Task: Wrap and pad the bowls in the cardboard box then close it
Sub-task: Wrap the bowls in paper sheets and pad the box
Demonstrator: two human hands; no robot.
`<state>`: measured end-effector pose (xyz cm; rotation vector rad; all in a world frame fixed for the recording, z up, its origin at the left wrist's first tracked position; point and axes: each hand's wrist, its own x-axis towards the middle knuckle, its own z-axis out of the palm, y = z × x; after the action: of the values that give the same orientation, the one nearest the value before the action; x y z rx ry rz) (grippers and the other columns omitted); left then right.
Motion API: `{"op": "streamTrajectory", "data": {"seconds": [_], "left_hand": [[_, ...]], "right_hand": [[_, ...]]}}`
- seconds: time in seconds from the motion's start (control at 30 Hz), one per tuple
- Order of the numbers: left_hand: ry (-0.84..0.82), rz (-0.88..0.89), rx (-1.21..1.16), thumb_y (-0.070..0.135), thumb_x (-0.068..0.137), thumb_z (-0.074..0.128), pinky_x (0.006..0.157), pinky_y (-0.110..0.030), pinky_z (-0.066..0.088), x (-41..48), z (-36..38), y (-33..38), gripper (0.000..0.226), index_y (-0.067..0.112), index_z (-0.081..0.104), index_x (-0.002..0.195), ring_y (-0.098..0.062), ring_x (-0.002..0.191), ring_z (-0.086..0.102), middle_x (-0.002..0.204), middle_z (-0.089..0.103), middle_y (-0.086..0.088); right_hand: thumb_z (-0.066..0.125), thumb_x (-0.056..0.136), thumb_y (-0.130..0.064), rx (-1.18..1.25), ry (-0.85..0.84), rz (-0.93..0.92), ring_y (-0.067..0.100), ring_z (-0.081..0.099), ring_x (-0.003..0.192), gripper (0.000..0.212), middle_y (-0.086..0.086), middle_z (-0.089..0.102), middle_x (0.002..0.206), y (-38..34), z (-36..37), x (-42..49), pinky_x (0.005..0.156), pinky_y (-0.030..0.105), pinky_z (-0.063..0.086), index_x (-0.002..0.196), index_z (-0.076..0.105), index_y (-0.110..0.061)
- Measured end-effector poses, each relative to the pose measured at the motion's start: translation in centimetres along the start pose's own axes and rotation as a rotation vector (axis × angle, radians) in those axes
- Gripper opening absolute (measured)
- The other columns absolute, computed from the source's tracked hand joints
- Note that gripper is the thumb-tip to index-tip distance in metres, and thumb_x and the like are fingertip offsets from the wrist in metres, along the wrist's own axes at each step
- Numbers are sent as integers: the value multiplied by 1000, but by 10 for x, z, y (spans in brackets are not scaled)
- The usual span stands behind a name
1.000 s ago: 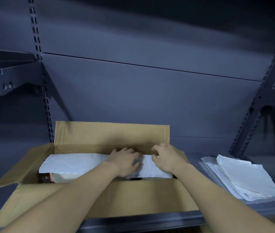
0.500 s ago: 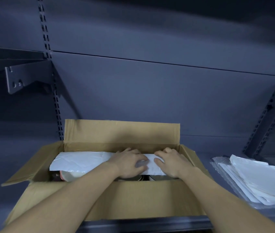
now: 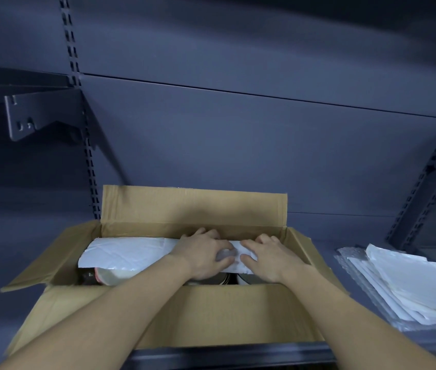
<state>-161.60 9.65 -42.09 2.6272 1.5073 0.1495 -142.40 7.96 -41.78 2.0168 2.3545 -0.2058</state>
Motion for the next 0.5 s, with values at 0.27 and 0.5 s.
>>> {"op": "streamTrajectory", "data": {"seconds": [0.27,0.5], "left_hand": [[-67,-8,-22,56,97,39,105,-49,38,-3,1,1,47,42,42,142,-22,133,34,146,42,4],[-66,-27,-48,60,97,33,107,-51,34,-4,-8,2,48,41,44,141,-22,136,36,148,43,6]], "right_hand": [[31,98,-56,27,-22,11,25,27,137,55,2,29,151,4,1,-3,111,41,30,150,27,-38],[25,101,-54,-23,-48,17,28,27,139,53,5,29,154,-1,-17,-9,111,45,30,150,28,-35]]}}
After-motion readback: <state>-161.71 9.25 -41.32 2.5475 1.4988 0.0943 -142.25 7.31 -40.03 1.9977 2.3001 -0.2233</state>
